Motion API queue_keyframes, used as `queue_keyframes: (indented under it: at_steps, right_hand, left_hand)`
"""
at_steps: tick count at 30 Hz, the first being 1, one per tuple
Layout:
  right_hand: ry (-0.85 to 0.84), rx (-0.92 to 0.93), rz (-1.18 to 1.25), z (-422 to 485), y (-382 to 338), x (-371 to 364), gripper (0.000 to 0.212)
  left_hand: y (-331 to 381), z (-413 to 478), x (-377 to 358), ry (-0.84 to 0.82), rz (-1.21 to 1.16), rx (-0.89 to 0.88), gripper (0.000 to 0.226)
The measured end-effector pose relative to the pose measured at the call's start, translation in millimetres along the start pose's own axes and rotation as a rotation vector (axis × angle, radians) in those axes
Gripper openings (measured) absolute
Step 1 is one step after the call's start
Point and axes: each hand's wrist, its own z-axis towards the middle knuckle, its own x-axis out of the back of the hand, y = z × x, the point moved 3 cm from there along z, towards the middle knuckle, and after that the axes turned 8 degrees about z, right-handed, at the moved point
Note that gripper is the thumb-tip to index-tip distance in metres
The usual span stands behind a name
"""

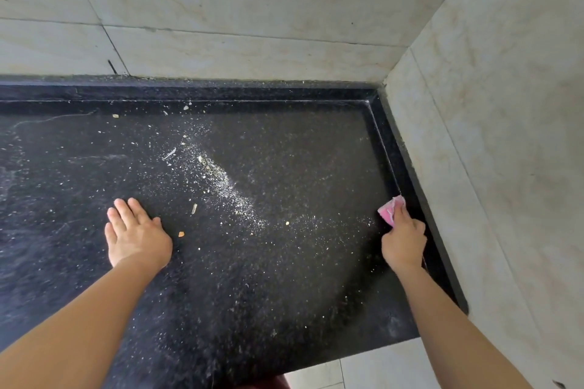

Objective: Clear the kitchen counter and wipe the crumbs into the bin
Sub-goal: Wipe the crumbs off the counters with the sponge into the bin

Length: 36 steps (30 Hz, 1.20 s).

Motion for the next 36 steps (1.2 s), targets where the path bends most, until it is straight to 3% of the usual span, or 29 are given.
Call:
queue_keyframes:
  at_steps: [3,5,8,11,13,15,17,18,19,22,24,26,28,31,33,35,36]
  right_hand:
    - [0.105,0.01,0.231,-32,-39,-25,0.077]
    - [0.073,0.053,0.328,-59,-68,-42,0.078]
    - [-0.174,0.17,0.424,-91,-106,-66,0.067]
    - [-0.446,0.225,0.76,-111,-132,-62,0.022]
    - [-0.413,0.25,0.912,-108,-134,-45,0.034]
    - [-0.289,0.155,1.012,-93,-114,-25,0.033]
    - [-0.091,0.08,0.899,-68,-76,-6,0.022]
    - [0.0,0.051,0.716,-57,-50,5,0.016]
    - [0.061,0.023,0.52,-48,-28,16,0.025]
    - [-0.014,0.005,-0.077,-45,33,30,0.066]
    - [-0.093,0.023,-0.268,-59,50,23,0.079]
    - [-0.027,-0.053,-0.119,-76,47,12,0.078]
    - [0.023,-0.133,0.235,-89,35,2,0.069]
    - [-0.196,-0.207,0.672,-93,14,-6,0.02]
    - [-0.166,-0.153,0.677,-83,14,7,0.029]
    - [-0.027,-0.107,0.511,-69,30,21,0.019]
    - [0.024,-0.133,0.408,-64,41,23,0.025]
  left_hand:
    - [0,1,-1,0.008,0.001,0.002,0.058]
    - [1,0,0,0.017,0.004,0.002,0.058]
    - [1,-1,3,0.016,0.0,0.001,0.058]
    - [-2,-7,6,0.011,-0.031,-0.028,0.057]
    - [-3,-18,3,0.026,-0.08,-0.087,0.057]
    - [-4,-37,-6,0.058,-0.126,-0.137,0.057]
    - [-7,-56,-19,0.08,-0.14,-0.176,0.058]
    - [-8,-64,-26,0.087,-0.134,-0.192,0.058]
    - [-10,-69,-31,0.093,-0.124,-0.198,0.058]
    - [-13,-77,-41,0.089,-0.089,-0.211,0.059]
    - [-12,-77,-42,0.077,-0.074,-0.209,0.059]
    - [-10,-77,-42,0.063,-0.07,-0.202,0.058]
    - [-8,-78,-42,0.065,-0.073,-0.192,0.058]
    - [-8,-77,-42,0.055,-0.072,-0.184,0.058]
    - [-8,-78,-42,0.054,-0.074,-0.183,0.058]
    - [-8,-78,-42,0.05,-0.067,-0.18,0.058]
    - [-8,-78,-41,0.051,-0.059,-0.179,0.058]
